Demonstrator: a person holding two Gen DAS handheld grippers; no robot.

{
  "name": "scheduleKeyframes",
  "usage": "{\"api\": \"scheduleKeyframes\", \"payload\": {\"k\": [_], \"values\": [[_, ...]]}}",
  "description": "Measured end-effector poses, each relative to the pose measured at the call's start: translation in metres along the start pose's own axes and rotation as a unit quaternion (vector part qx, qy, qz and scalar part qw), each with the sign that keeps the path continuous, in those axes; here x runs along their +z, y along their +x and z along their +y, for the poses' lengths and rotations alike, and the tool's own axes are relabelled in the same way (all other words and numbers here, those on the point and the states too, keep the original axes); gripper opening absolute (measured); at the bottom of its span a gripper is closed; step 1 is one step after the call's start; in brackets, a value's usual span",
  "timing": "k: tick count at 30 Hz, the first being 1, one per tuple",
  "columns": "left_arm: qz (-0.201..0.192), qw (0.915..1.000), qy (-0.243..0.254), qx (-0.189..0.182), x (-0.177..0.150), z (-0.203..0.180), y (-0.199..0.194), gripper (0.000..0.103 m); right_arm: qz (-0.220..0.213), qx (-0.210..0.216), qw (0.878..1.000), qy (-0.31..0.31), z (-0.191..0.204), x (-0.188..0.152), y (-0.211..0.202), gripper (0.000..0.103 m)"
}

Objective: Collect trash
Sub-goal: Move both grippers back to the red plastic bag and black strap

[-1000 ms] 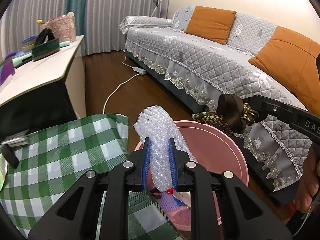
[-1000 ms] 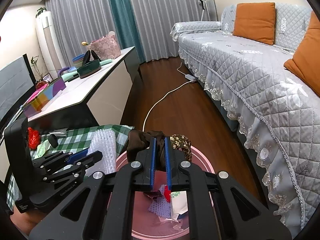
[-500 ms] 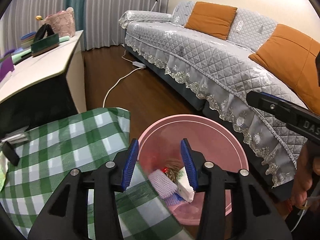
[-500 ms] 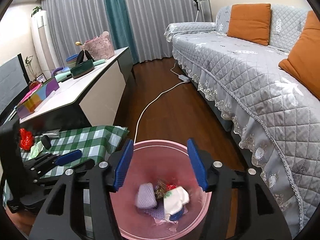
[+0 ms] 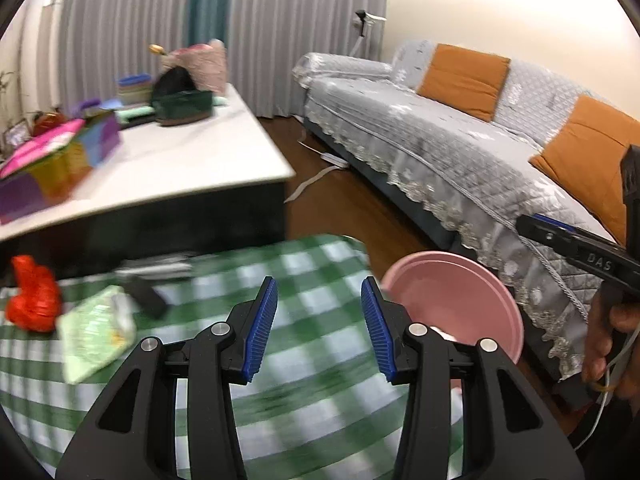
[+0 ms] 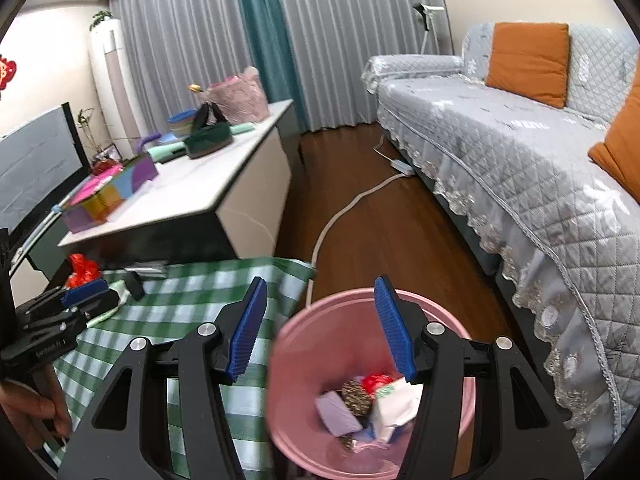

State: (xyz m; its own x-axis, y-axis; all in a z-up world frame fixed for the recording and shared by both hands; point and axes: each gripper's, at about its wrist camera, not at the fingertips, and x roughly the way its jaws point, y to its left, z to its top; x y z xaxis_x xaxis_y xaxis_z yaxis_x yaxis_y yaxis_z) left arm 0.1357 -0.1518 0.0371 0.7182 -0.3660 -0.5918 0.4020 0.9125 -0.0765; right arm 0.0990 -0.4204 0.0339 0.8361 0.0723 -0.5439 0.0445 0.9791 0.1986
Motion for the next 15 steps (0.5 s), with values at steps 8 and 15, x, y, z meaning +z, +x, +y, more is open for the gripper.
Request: {"api": "scheduleKeyframes", "payload": {"k": [8, 15], "values": [[-0.033, 0.998, -0.023, 0.048, 0.028, 0.091, -0.063, 0.044, -0.022, 0.05, 0.998, -0.011, 0.058, 0.021, -0.019, 0.056], [-0.055, 0.9947, -0.037, 0.079, 0.054, 0.169, -0.108, 0.044, -0.035, 0.094, 0.995, -0.029, 0.117, 0.049, -0.03, 0.056]]}}
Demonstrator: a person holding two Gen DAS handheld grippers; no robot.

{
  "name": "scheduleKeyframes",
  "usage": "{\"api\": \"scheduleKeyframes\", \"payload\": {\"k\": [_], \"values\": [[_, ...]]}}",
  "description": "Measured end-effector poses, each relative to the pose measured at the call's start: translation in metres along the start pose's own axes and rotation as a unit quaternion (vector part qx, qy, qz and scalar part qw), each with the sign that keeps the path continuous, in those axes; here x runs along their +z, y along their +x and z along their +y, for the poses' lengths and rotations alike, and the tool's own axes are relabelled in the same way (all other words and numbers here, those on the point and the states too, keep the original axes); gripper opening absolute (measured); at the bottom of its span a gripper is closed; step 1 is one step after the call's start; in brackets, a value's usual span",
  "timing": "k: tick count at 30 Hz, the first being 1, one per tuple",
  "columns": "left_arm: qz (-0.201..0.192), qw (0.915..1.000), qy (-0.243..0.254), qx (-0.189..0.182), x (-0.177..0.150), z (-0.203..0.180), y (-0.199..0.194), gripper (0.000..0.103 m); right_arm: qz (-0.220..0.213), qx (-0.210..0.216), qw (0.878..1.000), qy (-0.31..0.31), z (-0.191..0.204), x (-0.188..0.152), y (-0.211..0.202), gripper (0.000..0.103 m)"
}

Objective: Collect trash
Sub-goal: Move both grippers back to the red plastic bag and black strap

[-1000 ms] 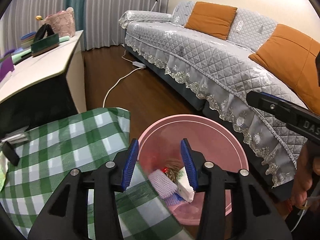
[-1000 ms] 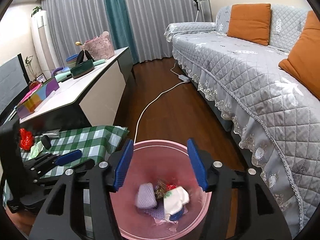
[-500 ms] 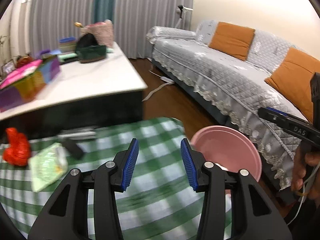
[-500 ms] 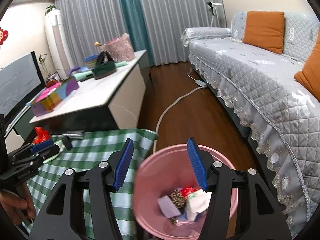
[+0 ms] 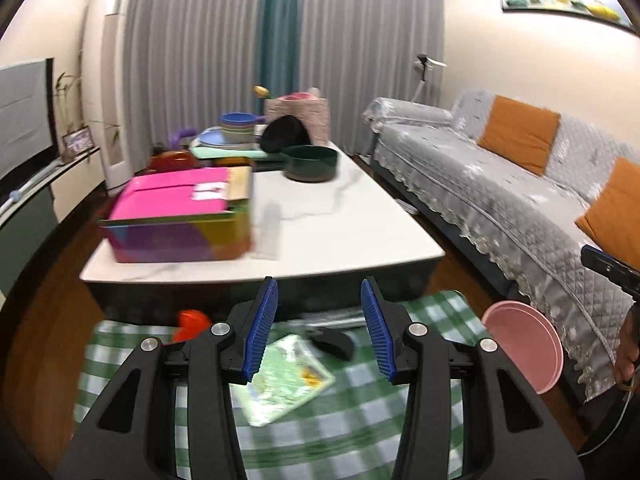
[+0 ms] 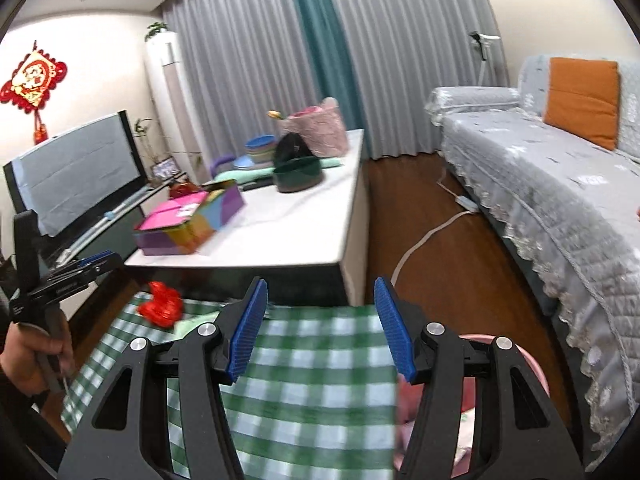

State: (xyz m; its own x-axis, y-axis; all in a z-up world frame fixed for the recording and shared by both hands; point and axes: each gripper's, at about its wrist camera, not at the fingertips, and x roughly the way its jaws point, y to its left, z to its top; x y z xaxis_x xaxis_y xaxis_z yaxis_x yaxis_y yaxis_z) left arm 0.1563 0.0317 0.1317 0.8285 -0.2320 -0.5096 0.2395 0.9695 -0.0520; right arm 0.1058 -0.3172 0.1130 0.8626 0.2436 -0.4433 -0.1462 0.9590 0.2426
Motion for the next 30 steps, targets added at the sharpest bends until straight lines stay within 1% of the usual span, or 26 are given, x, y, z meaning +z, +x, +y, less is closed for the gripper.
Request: {"api": "scheduleKeyframes", "payload": {"k": [4, 8, 11, 14, 20, 22, 27, 29, 30], "values": [[-0.002, 0.9999, -0.003, 0.016, 0.001, 0.035, 0.001, 0.044, 0.001, 0.023, 1.0, -0.002, 0.029, 0.012, 0.02, 0.056], [0.001, 0.9994, -0.023, 0.026, -0.017, 0.064, 0.017, 0.044, 0.002, 0.043, 0.999, -0.025, 0.064, 0.013, 0.049, 0.056], [0.009, 0.999, -0.028, 0.034, -0.029, 0.075, 0.034, 0.044, 0.004, 0.054, 0.998, -0.036, 0.08, 0.008, 0.069, 0.056], [0.011, 0.9986, -0.033, 0.04, -0.039, 0.089, 0.047, 0.044, 0.013, 0.063, 0.997, -0.039, 0.093, -0.003, 0.098, 0.056], [0.027, 0.9982, -0.038, 0.037, -0.054, 0.111, 0.075, 0.044, 0.038, 0.063, 0.996, -0.051, 0.108, -0.028, 0.15, 0.056], [0.031, 0.9979, -0.043, 0.039, -0.058, 0.116, 0.082, 0.047, 0.051, 0.063, 0.995, -0.054, 0.113, -0.04, 0.171, 0.056], [0.05, 0.9958, -0.064, 0.044, -0.072, 0.136, 0.101, 0.049, 0.085, 0.065, 0.992, -0.061, 0.12, -0.067, 0.211, 0.056], [0.051, 0.9956, -0.068, 0.04, -0.076, 0.14, 0.107, 0.052, 0.097, 0.065, 0.991, -0.059, 0.122, -0.076, 0.225, 0.056], [0.051, 0.9954, -0.072, 0.036, -0.078, 0.142, 0.11, 0.056, 0.1, 0.064, 0.991, -0.058, 0.123, -0.079, 0.23, 0.056]]}}
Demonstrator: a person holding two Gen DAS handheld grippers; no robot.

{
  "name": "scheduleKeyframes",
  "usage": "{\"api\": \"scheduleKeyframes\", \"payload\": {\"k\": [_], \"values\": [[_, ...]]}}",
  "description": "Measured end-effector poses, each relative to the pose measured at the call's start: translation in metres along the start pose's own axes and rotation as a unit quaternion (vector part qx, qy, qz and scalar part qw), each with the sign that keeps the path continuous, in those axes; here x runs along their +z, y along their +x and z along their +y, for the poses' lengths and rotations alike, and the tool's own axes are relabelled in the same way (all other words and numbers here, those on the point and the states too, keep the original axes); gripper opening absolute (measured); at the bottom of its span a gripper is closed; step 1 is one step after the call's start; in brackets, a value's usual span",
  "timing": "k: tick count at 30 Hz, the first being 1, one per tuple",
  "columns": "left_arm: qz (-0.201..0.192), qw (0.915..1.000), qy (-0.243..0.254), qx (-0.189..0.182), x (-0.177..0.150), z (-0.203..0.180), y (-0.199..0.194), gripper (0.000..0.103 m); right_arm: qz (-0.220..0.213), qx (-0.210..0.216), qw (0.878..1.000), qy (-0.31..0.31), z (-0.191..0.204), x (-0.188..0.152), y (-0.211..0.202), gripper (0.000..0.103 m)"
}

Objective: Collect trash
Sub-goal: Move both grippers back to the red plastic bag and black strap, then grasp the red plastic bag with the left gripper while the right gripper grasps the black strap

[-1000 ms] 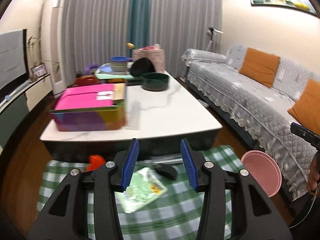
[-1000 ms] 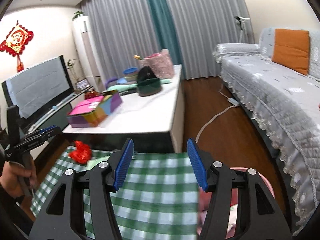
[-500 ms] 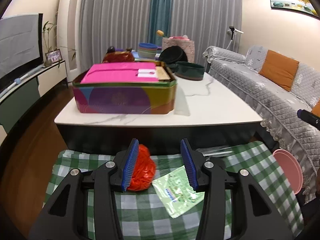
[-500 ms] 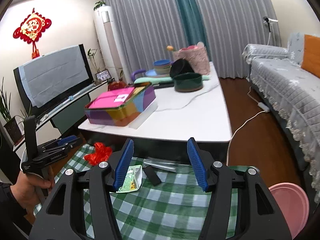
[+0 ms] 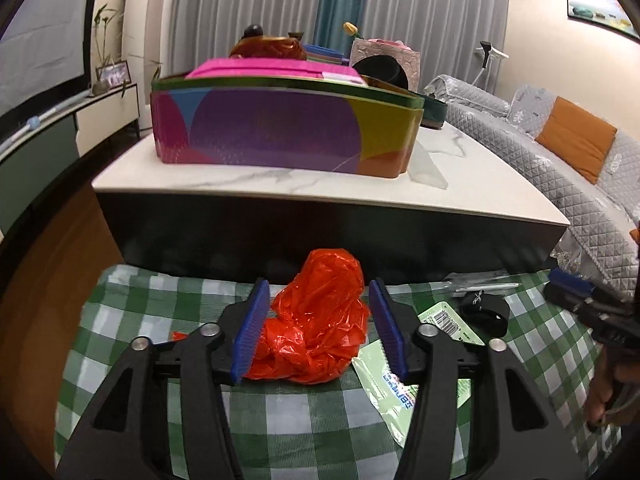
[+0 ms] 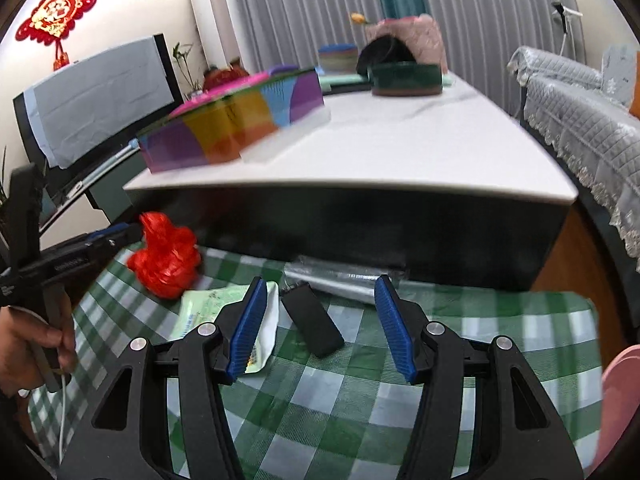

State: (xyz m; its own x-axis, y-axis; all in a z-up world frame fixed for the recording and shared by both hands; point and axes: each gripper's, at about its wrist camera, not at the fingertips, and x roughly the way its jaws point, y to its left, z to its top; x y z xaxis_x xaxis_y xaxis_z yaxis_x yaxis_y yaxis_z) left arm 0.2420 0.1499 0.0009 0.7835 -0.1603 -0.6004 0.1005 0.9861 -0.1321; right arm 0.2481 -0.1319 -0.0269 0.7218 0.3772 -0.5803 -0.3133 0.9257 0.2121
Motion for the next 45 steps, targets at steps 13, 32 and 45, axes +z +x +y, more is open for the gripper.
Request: {"api": "scheduleKeyframes", "payload": {"k": [13, 32, 45], "values": [[0.024, 0.9996, 0.009, 0.006, -0.008, -0.006, 0.029, 0.06, 0.063, 0.019, 0.998, 0.013, -0.003, -0.009, 0.05, 0.06], [0.033, 0.9993, 0.015, 0.007, 0.0, -0.012, 0.026, 0.026, 0.071, 0.017, 0.997, 0.008, 0.001, -0.001, 0.034, 0.024], [-0.002, 0.9994, 0.028, -0.019, 0.006, -0.039, -0.019, 0.024, 0.026, -0.01, 1.0, -0.015, 0.008, 0.014, -0.033, 0.024]]}}
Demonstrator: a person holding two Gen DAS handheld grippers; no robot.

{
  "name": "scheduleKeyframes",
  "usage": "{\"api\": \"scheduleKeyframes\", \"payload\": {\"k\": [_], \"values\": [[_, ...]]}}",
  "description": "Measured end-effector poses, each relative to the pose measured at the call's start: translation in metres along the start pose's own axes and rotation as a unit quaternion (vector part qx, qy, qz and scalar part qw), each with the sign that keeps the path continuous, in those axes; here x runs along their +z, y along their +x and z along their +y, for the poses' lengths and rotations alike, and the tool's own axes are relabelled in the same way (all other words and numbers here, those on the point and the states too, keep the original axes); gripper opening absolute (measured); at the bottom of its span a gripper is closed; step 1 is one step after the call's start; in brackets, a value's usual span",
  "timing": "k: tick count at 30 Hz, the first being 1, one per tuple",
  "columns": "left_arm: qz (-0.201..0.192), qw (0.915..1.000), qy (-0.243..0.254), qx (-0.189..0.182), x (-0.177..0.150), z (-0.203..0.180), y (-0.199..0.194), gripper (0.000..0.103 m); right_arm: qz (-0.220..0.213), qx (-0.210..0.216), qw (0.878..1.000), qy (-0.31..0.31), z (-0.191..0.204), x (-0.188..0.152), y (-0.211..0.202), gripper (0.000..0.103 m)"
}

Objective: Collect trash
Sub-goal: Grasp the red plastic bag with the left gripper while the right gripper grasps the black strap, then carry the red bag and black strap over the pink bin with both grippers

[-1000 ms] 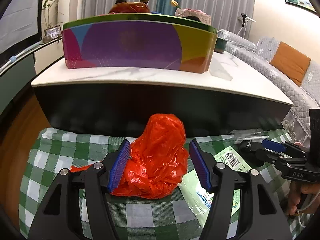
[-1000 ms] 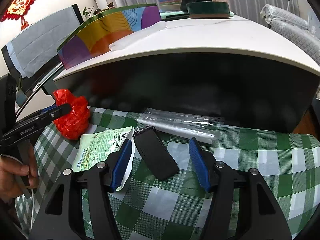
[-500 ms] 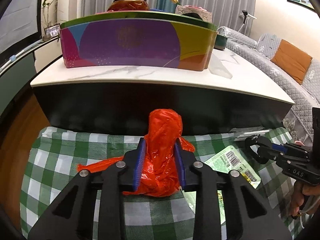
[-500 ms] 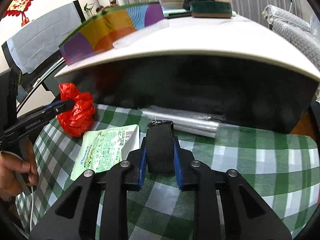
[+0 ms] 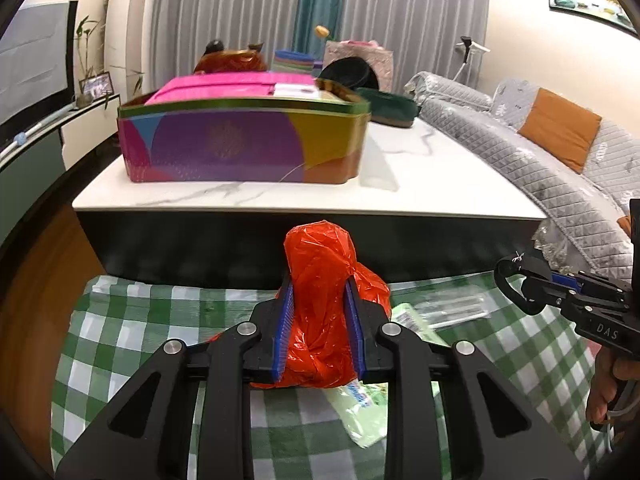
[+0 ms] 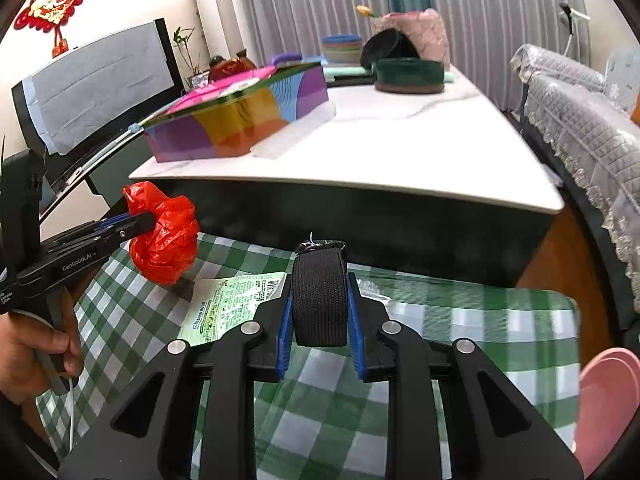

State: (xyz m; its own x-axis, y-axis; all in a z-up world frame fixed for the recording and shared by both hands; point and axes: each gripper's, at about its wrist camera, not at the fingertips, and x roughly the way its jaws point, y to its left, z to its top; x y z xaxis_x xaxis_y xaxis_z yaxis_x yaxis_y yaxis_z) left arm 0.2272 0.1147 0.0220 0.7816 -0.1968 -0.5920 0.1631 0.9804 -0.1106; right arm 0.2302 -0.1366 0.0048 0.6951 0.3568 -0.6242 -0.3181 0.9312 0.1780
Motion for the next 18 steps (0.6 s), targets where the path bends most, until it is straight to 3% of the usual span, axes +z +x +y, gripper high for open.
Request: {"api": "scheduleKeyframes", "payload": {"k": [18], "values": [[-0.007, 0.9991, 0.033, -0.025, -0.009, -0.048, -0.045, 0.023, -0.063, -0.051, 0.997, 0.011, -0.027, -0.01, -0.124, 0.024]]}}
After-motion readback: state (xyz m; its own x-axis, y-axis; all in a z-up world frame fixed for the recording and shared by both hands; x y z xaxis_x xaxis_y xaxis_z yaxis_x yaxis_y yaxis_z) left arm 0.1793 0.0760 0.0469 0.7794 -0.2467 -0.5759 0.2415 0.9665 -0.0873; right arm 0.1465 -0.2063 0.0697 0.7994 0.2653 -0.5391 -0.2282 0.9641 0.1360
